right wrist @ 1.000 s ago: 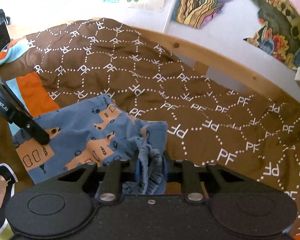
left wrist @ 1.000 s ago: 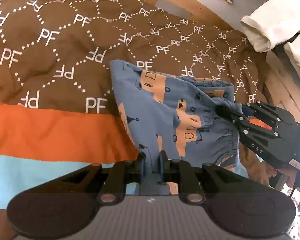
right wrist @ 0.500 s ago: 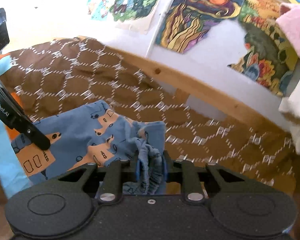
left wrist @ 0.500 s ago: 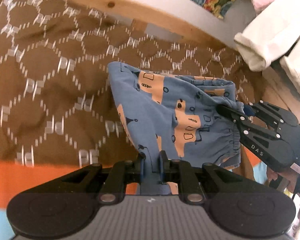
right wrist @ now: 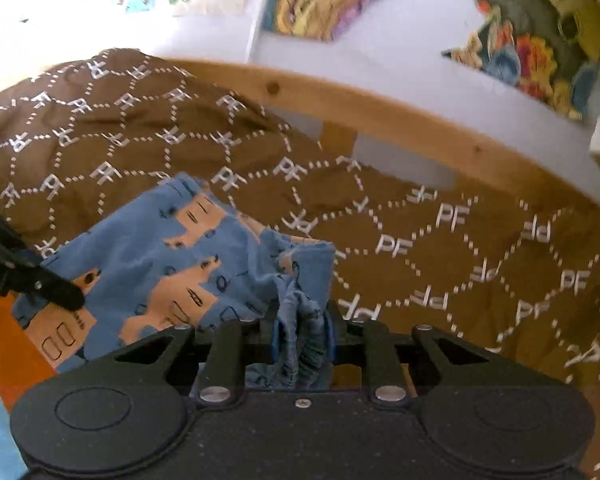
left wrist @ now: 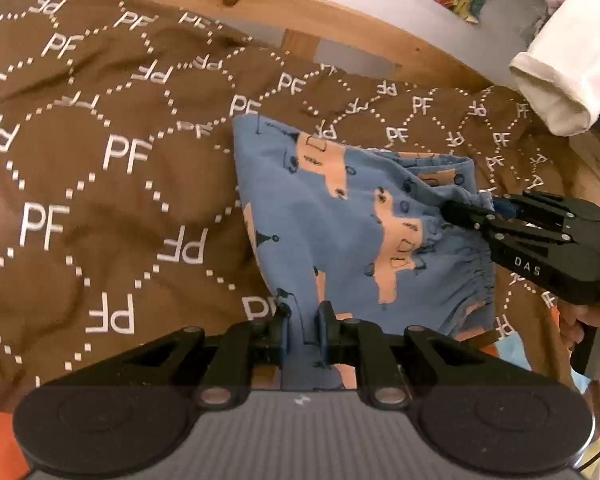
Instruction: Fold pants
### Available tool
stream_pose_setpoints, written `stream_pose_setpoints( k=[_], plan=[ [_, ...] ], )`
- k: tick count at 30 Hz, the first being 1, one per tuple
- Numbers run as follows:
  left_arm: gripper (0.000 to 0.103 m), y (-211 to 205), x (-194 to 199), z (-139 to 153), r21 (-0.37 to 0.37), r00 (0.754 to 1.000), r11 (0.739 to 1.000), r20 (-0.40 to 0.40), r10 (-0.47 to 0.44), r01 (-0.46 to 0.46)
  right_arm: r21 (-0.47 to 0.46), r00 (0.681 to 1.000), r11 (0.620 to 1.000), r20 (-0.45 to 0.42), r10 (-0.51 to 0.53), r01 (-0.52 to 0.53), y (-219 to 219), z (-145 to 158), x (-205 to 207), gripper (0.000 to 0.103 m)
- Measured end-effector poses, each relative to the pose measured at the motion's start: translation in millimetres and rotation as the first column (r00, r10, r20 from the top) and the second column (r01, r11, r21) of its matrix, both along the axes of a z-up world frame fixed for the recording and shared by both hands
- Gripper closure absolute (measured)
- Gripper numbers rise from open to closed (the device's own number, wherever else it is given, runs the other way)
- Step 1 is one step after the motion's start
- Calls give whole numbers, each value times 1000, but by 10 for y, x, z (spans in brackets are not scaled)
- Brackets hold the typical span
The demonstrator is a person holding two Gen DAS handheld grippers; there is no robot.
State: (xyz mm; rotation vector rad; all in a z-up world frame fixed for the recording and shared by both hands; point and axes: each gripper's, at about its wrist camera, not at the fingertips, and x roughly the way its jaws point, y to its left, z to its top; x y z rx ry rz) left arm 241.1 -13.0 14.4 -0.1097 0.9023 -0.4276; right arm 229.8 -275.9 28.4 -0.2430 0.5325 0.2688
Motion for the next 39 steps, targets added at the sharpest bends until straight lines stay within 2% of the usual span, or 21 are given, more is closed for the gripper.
stream_pose_setpoints(
  k=[3, 10, 13, 16, 19, 20, 22, 23, 24, 25, 27, 31, 33, 39],
  plan=[
    [87, -4, -21, 4, 1, 1000, 1000, 5, -3, 3, 38, 1000, 999, -15, -15, 15, -54, -22, 51, 80],
    [87, -17, -37, 15, 8, 1000, 1000, 6, -3, 3, 50, 1000, 998, -13, -23, 24, -65, -32, 54, 76],
    [85, -12, -36, 21, 14, 1000, 1000, 4, -6, 6, 69, 999, 997, -20, -39, 40, -109, -43, 69, 69],
    [80, -2, -28, 19, 21, 1000, 1000, -5, -4, 5, 84, 998, 995, -23, -55, 56, -154, -56, 72, 58],
    [68, 6, -52, 32, 35, 1000, 999, 0, 8, -8, 100, 997, 992, -24, -69, 71, -197, -56, 45, 48],
    [62, 6, -71, 42, 42, 1000, 999, 9, 8, -9, 102, 997, 992, -23, -72, 74, -209, -54, 32, 43],
    [44, 0, -108, 62, 53, 1000, 999, 18, 3, -4, 110, 996, 990, -21, -86, 88, -221, -53, -8, 31],
    [33, -3, -134, 78, 61, 999, 998, 31, 12, -13, 116, 995, 988, -20, -100, 102, -223, -54, -29, 17],
    [28, -6, -158, 97, 65, 999, 998, 45, 18, -21, 122, 993, 985, -15, -119, 120, -219, -54, -60, 4],
    [27, -8, -179, 113, 64, 998, 998, 56, 20, -24, 132, 991, 982, -4, -135, 134, -209, -55, -101, 1],
    [15, -12, -207, 144, 61, 997, 998, 71, 26, -30, 148, 988, 977, 6, -155, 153, -185, -59, -170, 1],
    [8, -8, -285, 218, 53, 992, 997, 113, 49, -56, 140, 983, 974, 5, -182, 180, -112, -72, -273, 1],
    [1, -11, -344, 256, 65, 987, 995, 144, 67, -77, 144, 982, 972, 19, -188, 183, -97, -55, -343, 1],
    [0, -56, -558, 334, 137, 964, 980, 245, 107, -143, 199, 970, 954, 41, -239, 226, -57, 4, -611, 1]
  ],
)
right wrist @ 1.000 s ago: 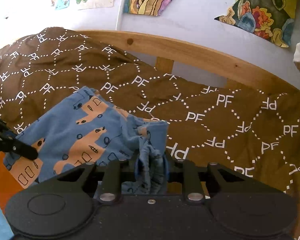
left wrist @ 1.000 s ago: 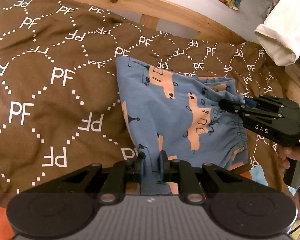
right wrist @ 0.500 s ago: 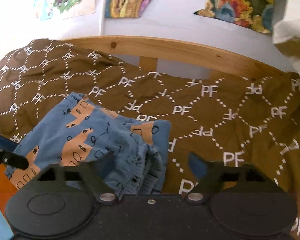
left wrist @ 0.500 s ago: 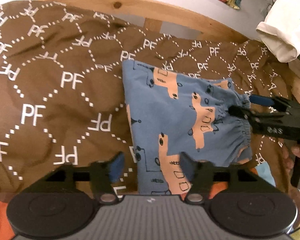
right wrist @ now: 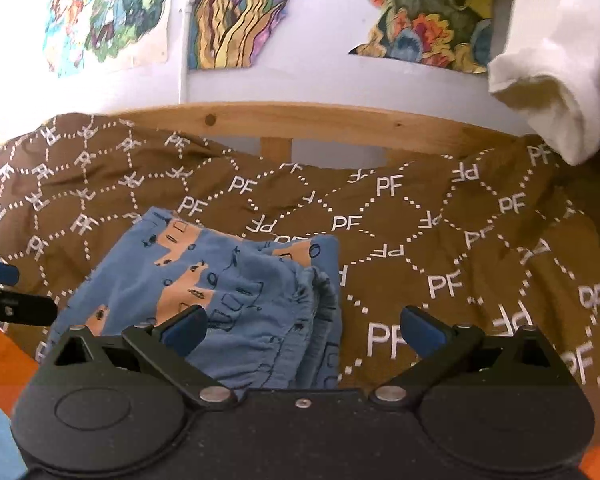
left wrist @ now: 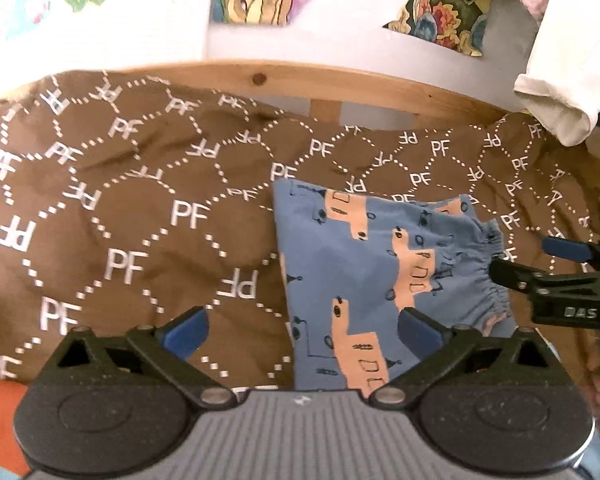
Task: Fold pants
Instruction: 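Open both grippers and pull them back from the folded pants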
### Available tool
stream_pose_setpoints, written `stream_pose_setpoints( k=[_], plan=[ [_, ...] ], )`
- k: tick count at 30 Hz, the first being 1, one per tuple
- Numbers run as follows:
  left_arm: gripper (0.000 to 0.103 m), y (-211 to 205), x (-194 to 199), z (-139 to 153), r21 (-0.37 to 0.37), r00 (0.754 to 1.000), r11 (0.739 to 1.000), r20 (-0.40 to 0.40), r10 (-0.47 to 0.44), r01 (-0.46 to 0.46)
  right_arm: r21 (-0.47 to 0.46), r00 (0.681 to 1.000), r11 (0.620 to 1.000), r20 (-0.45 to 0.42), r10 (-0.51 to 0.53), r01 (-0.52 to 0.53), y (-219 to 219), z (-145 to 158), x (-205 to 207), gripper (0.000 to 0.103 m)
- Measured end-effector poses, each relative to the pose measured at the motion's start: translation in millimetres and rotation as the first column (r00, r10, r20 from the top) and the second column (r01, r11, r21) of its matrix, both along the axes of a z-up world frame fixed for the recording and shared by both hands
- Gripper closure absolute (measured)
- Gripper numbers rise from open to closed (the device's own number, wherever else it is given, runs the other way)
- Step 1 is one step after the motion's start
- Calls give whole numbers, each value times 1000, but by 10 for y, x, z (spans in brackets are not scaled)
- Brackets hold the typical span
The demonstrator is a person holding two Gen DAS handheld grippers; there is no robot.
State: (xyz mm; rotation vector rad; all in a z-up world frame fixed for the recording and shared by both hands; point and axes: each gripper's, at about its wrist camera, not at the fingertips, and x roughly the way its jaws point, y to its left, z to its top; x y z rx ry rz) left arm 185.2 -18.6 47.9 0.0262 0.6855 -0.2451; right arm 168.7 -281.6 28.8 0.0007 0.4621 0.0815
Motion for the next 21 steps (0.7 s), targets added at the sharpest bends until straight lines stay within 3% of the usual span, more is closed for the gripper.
stream_pose_setpoints(
  k=[7, 15, 21],
  plan=[
    [0, 15, -305, 11, 72, 996, 996, 67, 52, -56, 68, 999, 997, -27, 30, -28, 112, -12, -352, 1],
    [0, 187, -616, -53, 45, 990, 992, 73, 117, -121, 81, 999, 996, 32, 28, -31, 166, 43, -762, 1],
    [0, 314, -747, -108, 28, 987, 990, 87, 137, -140, 30, 996, 997, 54, 68, -69, 260, 15, -1010, 1]
  ],
)
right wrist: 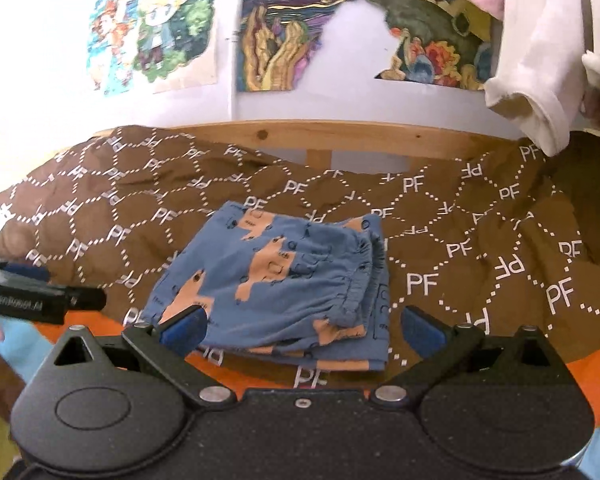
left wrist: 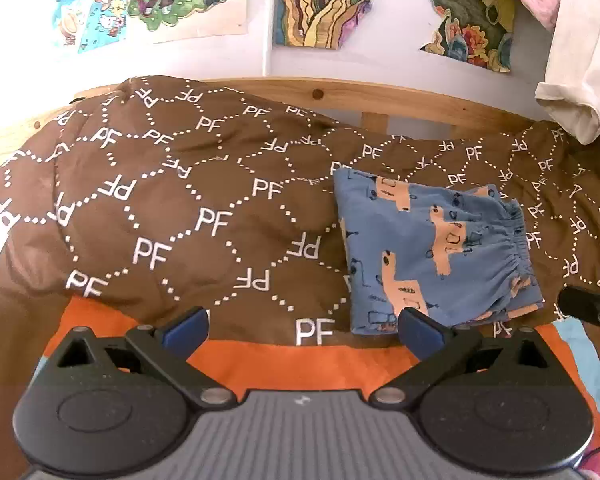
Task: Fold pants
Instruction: 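Open both grippers and pull them back from the folded pants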
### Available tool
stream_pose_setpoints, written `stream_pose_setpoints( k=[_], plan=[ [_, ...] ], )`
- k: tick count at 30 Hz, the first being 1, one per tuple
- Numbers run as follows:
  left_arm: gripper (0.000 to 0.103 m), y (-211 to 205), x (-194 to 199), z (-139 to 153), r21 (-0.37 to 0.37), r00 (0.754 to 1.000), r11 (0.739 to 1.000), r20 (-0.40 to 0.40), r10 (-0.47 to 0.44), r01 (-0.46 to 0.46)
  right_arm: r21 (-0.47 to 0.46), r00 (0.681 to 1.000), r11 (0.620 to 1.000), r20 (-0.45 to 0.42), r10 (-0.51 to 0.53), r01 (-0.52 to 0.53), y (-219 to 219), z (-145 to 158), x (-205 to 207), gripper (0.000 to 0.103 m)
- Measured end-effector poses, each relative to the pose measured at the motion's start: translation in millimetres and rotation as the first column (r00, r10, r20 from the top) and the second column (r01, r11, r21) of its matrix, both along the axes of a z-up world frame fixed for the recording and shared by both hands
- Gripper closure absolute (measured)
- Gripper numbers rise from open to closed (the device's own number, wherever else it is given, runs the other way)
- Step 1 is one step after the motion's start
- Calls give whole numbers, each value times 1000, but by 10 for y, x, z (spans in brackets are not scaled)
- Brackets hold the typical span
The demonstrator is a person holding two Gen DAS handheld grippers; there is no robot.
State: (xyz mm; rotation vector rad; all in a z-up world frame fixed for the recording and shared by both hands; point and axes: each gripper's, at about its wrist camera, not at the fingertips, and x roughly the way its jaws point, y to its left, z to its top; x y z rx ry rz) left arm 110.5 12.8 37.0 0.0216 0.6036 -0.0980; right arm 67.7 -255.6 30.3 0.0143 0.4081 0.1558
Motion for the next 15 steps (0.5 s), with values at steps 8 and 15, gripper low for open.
stream_pose_setpoints(
  k=[8, 15],
  plan=[
    [0, -4, -167, -63, 25, 1000, 999, 14, -28, 27, 15, 1000, 1000, -18, -20, 20, -19, -43, -120, 1],
    [0, -36, -268, -80, 39, 998, 998, 23, -57, 56, 25, 999, 999, -26, -41, 41, -88, -62, -123, 1]
  ],
)
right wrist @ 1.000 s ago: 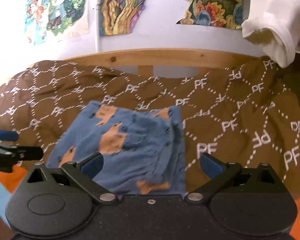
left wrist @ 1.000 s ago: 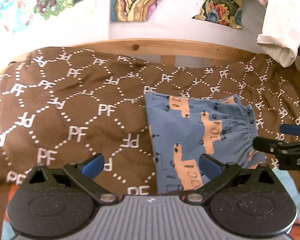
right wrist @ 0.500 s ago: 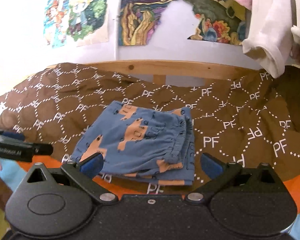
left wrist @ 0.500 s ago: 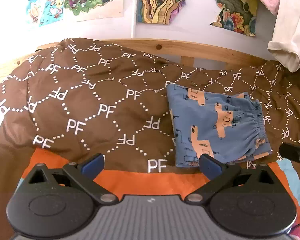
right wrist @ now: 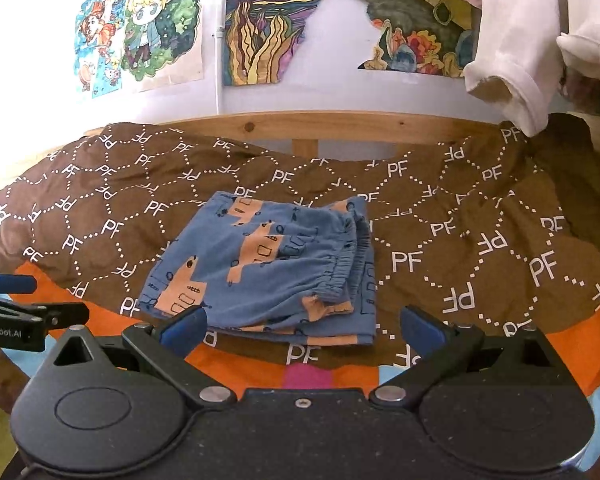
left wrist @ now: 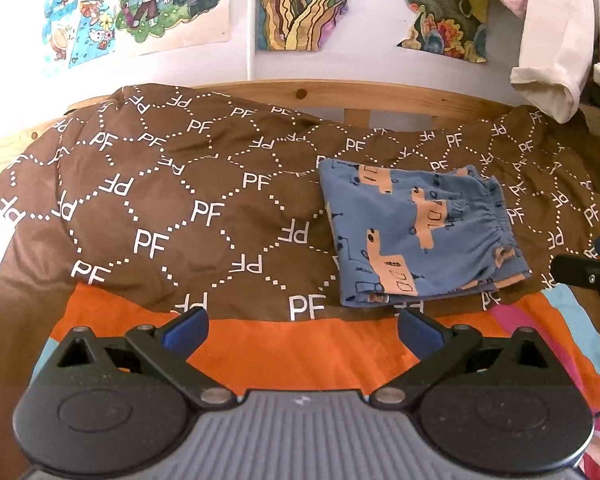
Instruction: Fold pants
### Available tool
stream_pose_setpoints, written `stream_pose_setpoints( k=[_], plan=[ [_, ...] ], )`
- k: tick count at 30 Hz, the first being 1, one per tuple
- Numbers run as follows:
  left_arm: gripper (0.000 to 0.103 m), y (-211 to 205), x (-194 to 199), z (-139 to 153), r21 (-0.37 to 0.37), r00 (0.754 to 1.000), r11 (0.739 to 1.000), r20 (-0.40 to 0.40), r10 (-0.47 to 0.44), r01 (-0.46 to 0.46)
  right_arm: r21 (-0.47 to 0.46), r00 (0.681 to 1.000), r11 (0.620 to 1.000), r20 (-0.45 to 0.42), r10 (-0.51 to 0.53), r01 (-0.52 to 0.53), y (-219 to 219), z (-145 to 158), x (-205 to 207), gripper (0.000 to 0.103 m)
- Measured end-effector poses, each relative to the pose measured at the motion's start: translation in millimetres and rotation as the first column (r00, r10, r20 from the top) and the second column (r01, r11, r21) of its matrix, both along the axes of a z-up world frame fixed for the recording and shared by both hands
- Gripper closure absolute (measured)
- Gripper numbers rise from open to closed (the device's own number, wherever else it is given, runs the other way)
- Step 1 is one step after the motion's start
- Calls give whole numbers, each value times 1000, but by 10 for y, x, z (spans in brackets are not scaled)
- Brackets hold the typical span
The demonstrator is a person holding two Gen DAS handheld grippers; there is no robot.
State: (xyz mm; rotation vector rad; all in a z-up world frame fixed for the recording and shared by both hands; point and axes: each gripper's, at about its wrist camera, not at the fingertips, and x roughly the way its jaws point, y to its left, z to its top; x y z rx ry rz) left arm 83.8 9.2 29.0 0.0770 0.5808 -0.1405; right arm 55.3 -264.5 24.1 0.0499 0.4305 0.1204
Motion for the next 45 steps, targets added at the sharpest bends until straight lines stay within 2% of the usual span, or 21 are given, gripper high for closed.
stream_pose_setpoints(
  k=[45],
  plan=[
    [0, -7, -33, -8, 6, 1000, 1000, -10, -11, 11, -6, 1000, 1000, -22, 18, -18, 0, -51, -57, 1]
  ],
)
